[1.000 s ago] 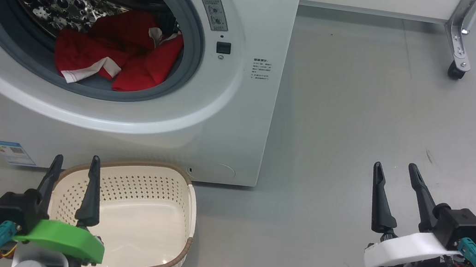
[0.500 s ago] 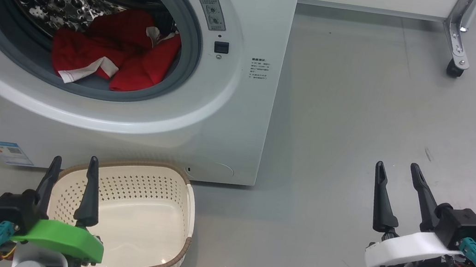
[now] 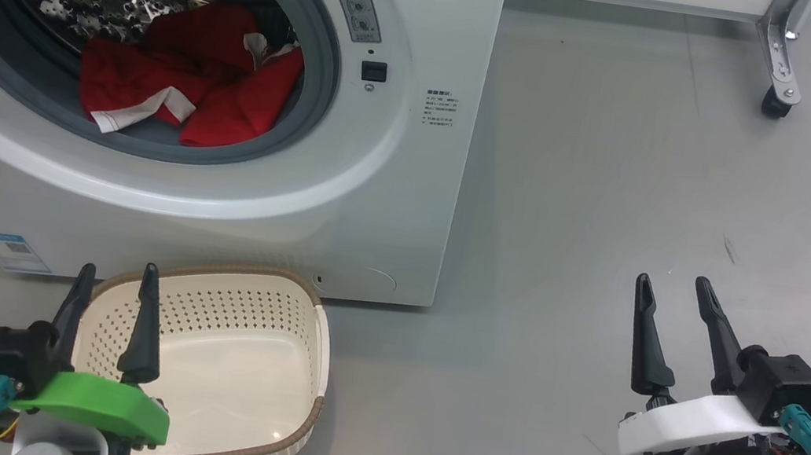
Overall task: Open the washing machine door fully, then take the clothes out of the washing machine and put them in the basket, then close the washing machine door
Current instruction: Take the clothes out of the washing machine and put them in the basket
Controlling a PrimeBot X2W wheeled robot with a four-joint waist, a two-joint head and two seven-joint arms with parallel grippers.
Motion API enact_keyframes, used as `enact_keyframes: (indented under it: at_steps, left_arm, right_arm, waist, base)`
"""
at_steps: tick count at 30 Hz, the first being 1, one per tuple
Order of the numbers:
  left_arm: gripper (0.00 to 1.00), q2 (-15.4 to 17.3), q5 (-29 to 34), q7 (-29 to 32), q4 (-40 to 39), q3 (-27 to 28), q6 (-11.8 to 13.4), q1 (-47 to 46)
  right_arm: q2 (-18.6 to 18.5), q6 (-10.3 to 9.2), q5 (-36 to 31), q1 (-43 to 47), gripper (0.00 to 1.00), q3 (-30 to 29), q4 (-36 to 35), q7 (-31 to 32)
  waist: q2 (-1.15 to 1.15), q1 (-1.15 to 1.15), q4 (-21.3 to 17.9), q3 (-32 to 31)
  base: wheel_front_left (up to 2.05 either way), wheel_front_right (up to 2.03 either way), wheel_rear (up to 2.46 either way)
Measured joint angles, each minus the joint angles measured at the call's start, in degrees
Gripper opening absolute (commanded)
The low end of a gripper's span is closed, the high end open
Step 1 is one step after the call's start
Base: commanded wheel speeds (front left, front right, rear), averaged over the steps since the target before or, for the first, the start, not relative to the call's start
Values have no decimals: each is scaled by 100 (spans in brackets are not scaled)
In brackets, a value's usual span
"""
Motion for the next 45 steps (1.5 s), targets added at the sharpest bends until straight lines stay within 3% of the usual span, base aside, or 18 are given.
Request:
enact_keyframes:
  at_steps: [8, 14, 21, 31, 45]
  left_arm:
    - [100, 92, 138, 1, -123, 77, 163, -44]
    - [100, 349, 421, 110, -290, 83, 280, -311]
    - [100, 614, 712, 312, -474, 42, 309, -844]
    - [100, 981, 723, 792, -566, 524, 466, -1931]
    - [100, 1840, 1204, 1953, 477, 724, 633, -3188]
  right_arm:
    - [24, 24, -7, -3, 100, 38, -94, 0]
    - [57, 25, 3, -20, 100, 66, -183, 0]
    - [100, 31, 3, -142, 100, 100, -280, -1]
    - [163, 58, 3, -509, 100, 178, -446, -8]
    - [225, 81, 5, -831, 100, 270, -450, -8]
  waist:
    - [0, 0, -103, 263]
    - [0, 0, -211, 612]
    - [0, 0, -387, 1115]
    - [0, 0, -731, 1879]
    - [0, 0, -1289, 2657]
  base:
    - [0, 0, 0]
    - [0, 0, 0]
    - [0, 0, 0]
    - [0, 0, 0]
    - [0, 0, 0]
